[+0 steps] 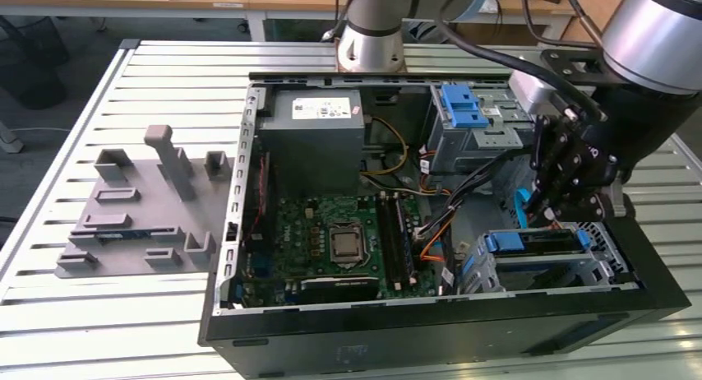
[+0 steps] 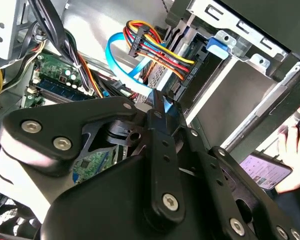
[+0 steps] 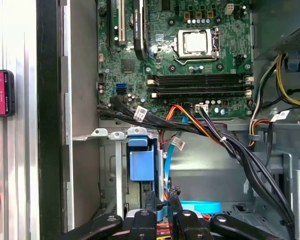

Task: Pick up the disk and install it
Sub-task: 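Insert the second disk wire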

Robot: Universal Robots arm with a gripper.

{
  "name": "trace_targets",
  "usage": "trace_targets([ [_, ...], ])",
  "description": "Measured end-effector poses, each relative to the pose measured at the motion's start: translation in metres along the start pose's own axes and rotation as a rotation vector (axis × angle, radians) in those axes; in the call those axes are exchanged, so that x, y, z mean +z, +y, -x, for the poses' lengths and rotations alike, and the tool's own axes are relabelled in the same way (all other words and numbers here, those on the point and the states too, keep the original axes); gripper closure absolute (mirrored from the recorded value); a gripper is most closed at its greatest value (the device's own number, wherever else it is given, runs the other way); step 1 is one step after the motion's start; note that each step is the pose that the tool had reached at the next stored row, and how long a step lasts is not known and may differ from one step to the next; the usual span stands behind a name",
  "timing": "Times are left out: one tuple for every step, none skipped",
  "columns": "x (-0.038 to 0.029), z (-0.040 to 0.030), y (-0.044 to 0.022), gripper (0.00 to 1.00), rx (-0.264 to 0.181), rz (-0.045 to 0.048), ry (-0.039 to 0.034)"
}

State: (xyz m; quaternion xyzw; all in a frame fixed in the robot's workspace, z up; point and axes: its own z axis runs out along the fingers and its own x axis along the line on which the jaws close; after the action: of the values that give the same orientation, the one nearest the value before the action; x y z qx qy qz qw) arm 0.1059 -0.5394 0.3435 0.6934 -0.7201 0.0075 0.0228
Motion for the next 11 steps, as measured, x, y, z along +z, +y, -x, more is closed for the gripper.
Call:
trace_targets([
  [0.0003, -0.0003, -0.0004, 0.76, 0.000, -0.0001, 0.0000],
  [0.0007, -0.0006, -0.0006, 0.76, 0.000, -0.0001, -0.0001],
  [0.0010, -0.0012, -0.0007, 0.76, 0.000, -0.0001, 0.0001],
  [0.0019, -0.0024, -0.0010, 0.76, 0.000, -0.0005, 0.0000],
  [0.0025, -0.0031, -0.0010, 0.76, 0.000, -0.0012, -0.0001],
  [0.0031, -0.0035, -0.0011, 0.76, 0.000, -0.0021, -0.0002],
  [0.0037, -0.0037, -0.0011, 0.76, 0.000, -0.0036, -0.0003],
  [0.0039, -0.0038, -0.0011, 0.76, 0.000, -0.0061, -0.0002],
  [0.0040, -0.0040, -0.0011, 0.76, 0.000, -0.0094, -0.0001],
  [0.0044, -0.0042, -0.0011, 0.76, 0.000, -0.0122, -0.0004],
  [0.0047, -0.0045, -0.0012, 0.76, 0.000, -0.0145, -0.0006],
])
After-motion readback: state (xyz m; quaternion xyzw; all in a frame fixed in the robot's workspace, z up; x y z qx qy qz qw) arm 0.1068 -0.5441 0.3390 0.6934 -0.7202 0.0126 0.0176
